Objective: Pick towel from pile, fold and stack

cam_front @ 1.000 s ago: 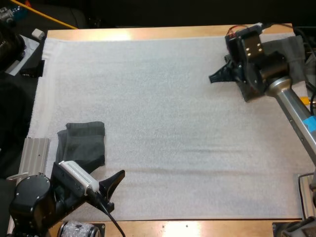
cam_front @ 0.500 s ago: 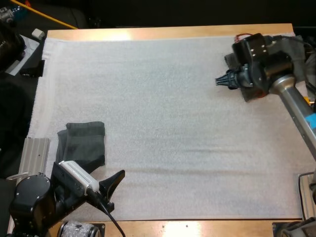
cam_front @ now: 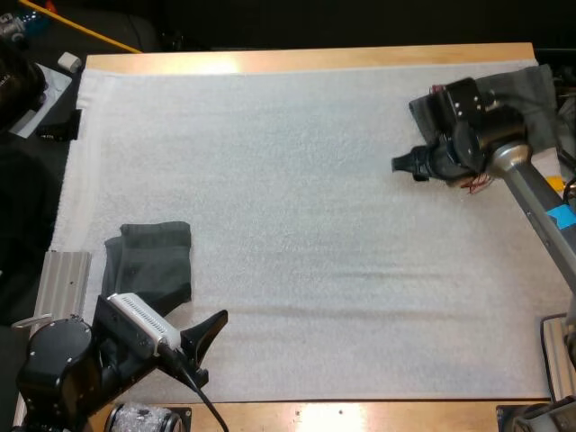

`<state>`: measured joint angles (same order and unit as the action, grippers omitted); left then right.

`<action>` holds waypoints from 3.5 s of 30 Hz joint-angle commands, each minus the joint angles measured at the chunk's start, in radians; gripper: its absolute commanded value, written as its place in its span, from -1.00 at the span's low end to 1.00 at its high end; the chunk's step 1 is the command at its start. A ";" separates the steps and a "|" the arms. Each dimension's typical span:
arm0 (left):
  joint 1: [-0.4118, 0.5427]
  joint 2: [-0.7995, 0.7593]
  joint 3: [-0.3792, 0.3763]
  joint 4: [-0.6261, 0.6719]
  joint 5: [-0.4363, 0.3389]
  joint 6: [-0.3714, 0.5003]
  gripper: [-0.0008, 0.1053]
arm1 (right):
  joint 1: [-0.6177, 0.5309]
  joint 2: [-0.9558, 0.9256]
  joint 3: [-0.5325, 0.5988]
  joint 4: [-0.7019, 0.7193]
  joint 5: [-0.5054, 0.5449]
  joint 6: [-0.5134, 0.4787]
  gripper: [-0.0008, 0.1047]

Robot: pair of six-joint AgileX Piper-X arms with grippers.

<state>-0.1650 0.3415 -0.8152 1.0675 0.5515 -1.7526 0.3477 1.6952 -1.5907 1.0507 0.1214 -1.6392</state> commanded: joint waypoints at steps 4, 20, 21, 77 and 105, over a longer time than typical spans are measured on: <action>-0.003 0.003 -0.007 0.005 0.009 -0.016 0.18 | -0.034 0.017 0.110 -0.090 -0.008 0.055 0.02; -0.003 0.004 -0.007 0.003 0.012 -0.018 0.18 | -0.108 0.173 0.126 -0.268 0.033 0.073 0.01; -0.004 0.003 -0.007 0.004 0.013 -0.019 0.18 | -0.112 0.182 0.126 -0.282 0.035 0.073 0.01; -0.007 0.003 -0.007 0.004 0.025 -0.025 0.19 | 0.106 -0.166 0.102 -0.237 0.035 -0.170 -0.98; -0.007 0.005 -0.005 0.018 0.028 -0.024 0.18 | 0.432 -0.292 0.186 -0.010 -0.081 -0.009 -0.98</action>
<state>-0.1659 0.3473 -0.8152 1.0850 0.5671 -1.7725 0.7944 1.3896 -1.4443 1.0128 0.0287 -1.6438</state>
